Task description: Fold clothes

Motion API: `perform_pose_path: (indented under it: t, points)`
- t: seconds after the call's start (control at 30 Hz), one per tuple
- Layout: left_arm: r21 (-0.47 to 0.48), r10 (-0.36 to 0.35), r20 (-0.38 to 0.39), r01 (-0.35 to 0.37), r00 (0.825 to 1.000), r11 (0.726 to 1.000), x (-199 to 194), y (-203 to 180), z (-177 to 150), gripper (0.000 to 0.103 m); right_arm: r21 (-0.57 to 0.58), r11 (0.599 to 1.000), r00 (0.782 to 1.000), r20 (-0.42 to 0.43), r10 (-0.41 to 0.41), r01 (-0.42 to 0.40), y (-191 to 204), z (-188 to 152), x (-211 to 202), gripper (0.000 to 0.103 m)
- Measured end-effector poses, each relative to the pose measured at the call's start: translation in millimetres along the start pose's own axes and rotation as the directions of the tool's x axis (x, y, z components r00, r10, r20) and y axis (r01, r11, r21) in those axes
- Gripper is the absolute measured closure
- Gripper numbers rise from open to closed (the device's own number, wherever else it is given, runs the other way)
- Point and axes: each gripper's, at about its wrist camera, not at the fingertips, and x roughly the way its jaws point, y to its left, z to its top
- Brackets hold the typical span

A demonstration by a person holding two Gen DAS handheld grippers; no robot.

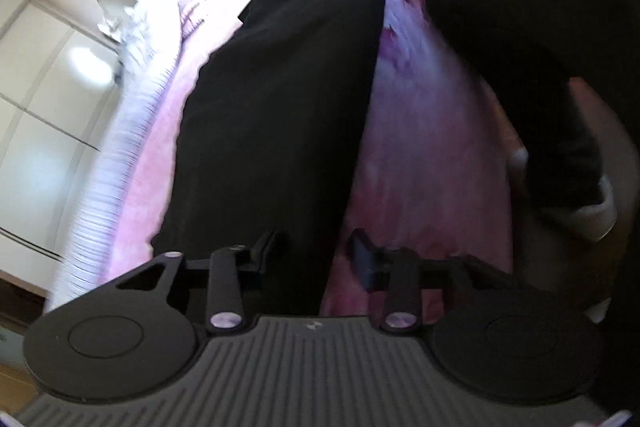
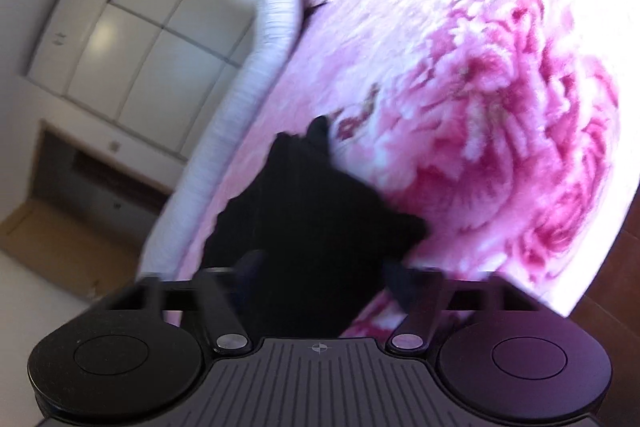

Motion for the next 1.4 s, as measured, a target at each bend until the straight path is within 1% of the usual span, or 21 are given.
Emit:
perform_pose_path:
  t: [0.07, 0.13, 0.23, 0.3, 0.4, 0.5, 0.53, 0.57, 0.67, 0.73, 0.83, 0.9, 0.93, 1.0, 1.1, 1.17, 1.23, 1.3, 1.33, 1.37, 1.4]
  points:
    - [-0.021, -0.005, -0.001, 0.005, 1.000, 1.000, -1.9, 7.8, 7.8, 0.096, -0.011, 1.000, 1.000, -0.003, -0.021, 0.021, 1.1, 9.3, 2.7, 0.095]
    - [-0.043, -0.013, 0.006, 0.013, 1.000, 0.999, -4.1, 15.1, 17.1, 0.096, -0.074, 0.997, 1.000, -0.002, -0.012, 0.012, 10.3, 28.3, 1.5, 0.098]
    - [-0.040, -0.046, 0.040, 0.047, 0.998, 0.998, -5.7, 13.9, 33.9, 0.096, -0.166, 0.986, 0.999, 0.030, -0.019, 0.024, 26.4, 59.2, 4.8, 0.098]
    - [-0.010, -0.071, 0.043, 0.072, 0.997, 0.997, -2.8, 3.9, 40.5, 0.096, -0.219, 0.973, 0.997, 0.039, -0.066, 0.072, 30.7, 71.8, 13.9, 0.098]
    - [-0.006, -0.081, 0.023, 0.081, 0.996, 0.997, 1.8, -7.6, 37.2, 0.093, -0.222, 0.965, 0.989, -0.003, -0.146, 0.141, 20.2, 73.2, 31.0, 0.098]
    - [-0.090, -0.102, 0.032, 0.105, 0.994, 0.990, -8.0, -2.3, 26.6, 0.087, -0.294, 0.942, 0.985, 0.000, -0.172, 0.164, 26.4, 64.2, 20.6, 0.097]
    - [-0.122, -0.115, 0.046, 0.120, 0.992, 0.985, -13.4, 2.6, 22.0, 0.086, -0.330, 0.926, 0.981, 0.011, -0.191, 0.184, 32.8, 60.9, 15.6, 0.092]
    - [-0.150, -0.125, 0.063, 0.133, 0.990, 0.980, -18.6, 7.6, 17.4, 0.086, -0.388, 0.895, 0.974, 0.032, -0.225, 0.220, 43.5, 55.8, 10.9, 0.082]
    - [-0.233, -0.147, 0.108, 0.169, 0.983, 0.958, -34.3, 24.1, 2.3, 0.086, -0.627, 0.708, 0.941, 0.143, -0.305, 0.325, 91.5, 24.9, 3.0, 0.067]
    - [-0.276, -0.131, 0.110, 0.157, 0.985, 0.948, -44.2, 36.8, -11.6, 0.086, -0.743, 0.607, 0.953, 0.147, -0.267, 0.284, 118.2, -4.8, -0.3, 0.060]
    - [-0.315, -0.080, 0.090, 0.105, 0.993, 0.943, -57.0, 54.0, -33.9, 0.084, -0.869, 0.488, 0.988, 0.002, -0.154, 0.077, 157.5, -59.5, 7.0, 0.049]
    - [-0.338, -0.045, 0.072, 0.067, 0.996, 0.939, -65.4, 65.4, -49.0, 0.082, -0.922, 0.379, 0.989, -0.121, -0.090, -0.078, 182.0, -99.9, 15.3, 0.047]
    - [-0.342, -0.025, 0.061, 0.045, 0.998, 0.939, -74.2, 70.6, -59.6, 0.080, -0.937, 0.309, 0.980, -0.189, -0.066, -0.160, 192.9, -123.0, 21.8, 0.046]
    - [-0.334, 0.015, 0.036, -0.002, 0.999, 0.943, -85.5, 78.6, -75.4, 0.072, -0.946, 0.121, 0.950, -0.308, -0.057, -0.300, 210.0, -173.6, 35.4, 0.045]
    - [-0.322, 0.065, 0.005, -0.060, 0.998, 0.945, -89.4, 86.3, -88.9, 0.066, -0.881, -0.153, 0.894, -0.441, -0.083, -0.448, 225.6, -242.3, 52.1, 0.045]
    - [-0.300, 0.078, -0.002, -0.075, 0.997, 0.951, -84.2, 86.0, -91.8, 0.059, -0.815, -0.324, 0.875, -0.472, -0.107, -0.480, 227.7, -277.4, 64.9, 0.045]
    - [-0.273, 0.085, -0.007, -0.084, 0.996, 0.958, -77.2, 84.5, -93.4, 0.052, -0.751, -0.464, 0.876, -0.460, -0.142, -0.470, 225.6, -308.6, 76.6, 0.045]
    - [-0.246, 0.092, -0.012, -0.092, 0.996, 0.965, -70.2, 83.0, -95.0, 0.044, -0.692, -0.565, 0.882, -0.443, -0.159, -0.449, 222.4, -331.1, 88.2, 0.045]
    - [-0.232, 0.096, -0.014, -0.096, 0.995, 0.968, -66.7, 82.2, -95.8, 0.042, -0.676, -0.593, 0.887, -0.432, -0.161, -0.437, 222.3, -336.9, 98.3, 0.046]
    - [-0.215, 0.100, -0.009, -0.100, 0.995, 0.972, -63.4, 81.1, -96.0, 0.041, -0.676, -0.600, 0.892, -0.425, -0.158, -0.428, 224.0, -340.3, 105.1, 0.059]
    - [-0.194, 0.105, 0.001, -0.103, 0.994, 0.976, -60.2, 79.7, -95.6, 0.040, -0.697, -0.578, 0.895, -0.418, -0.154, -0.425, 227.9, -337.7, 111.9, 0.073]
